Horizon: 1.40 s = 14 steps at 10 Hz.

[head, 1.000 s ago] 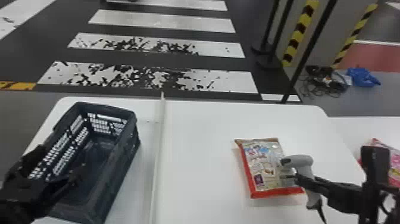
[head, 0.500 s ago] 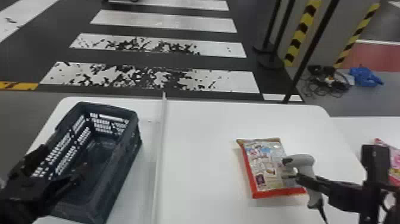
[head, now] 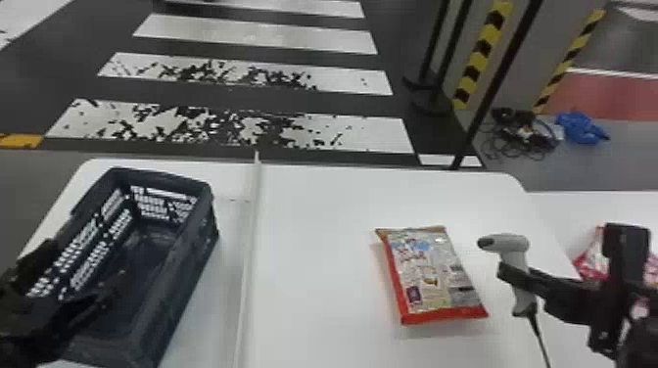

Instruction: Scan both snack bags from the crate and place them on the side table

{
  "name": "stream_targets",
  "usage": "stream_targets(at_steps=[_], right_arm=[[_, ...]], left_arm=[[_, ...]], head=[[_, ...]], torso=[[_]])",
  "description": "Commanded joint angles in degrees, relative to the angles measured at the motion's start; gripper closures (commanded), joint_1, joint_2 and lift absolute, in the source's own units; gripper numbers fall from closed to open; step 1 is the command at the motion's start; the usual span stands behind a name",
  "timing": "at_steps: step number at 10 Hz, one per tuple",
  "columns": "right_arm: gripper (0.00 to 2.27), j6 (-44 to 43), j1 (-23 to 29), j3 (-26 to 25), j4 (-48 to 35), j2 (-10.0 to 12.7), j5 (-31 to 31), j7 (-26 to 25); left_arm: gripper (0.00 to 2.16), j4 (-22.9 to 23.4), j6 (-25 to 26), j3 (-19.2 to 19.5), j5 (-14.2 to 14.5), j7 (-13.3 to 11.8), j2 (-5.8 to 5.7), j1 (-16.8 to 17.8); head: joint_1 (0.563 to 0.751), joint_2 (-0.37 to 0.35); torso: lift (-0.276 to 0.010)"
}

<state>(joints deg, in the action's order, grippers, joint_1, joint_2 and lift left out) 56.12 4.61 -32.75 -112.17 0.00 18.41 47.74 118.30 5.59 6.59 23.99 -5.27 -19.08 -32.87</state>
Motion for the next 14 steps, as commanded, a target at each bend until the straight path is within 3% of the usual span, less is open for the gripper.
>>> stream_targets(at_steps=[1, 7, 14], right_arm=[[2.24, -4.8, -2.6, -2.6, 4.3, 0.1, 1.7, 0.1], [2.24, -19.8, -7.9, -4.4, 21.6, -0.4, 6.4, -2.6], [2.23, -24.9, -9.8, -4.4, 28.1, -1.7, 10.2, -5.5]], left_arm=[[0.05, -0.1, 0.0, 0.0, 0.0, 0.0, 0.00, 0.0], [0.05, -0.3, 0.0, -0.2, 0.0, 0.0, 0.00, 0.0], [0.05, -0.4, 0.0, -0.2, 0.0, 0.0, 0.00, 0.1]], head=[[0.695, -0.166], [0.695, -0.215], [0.695, -0.237]], torso=[[-0.098], [-0.098], [-0.098]])
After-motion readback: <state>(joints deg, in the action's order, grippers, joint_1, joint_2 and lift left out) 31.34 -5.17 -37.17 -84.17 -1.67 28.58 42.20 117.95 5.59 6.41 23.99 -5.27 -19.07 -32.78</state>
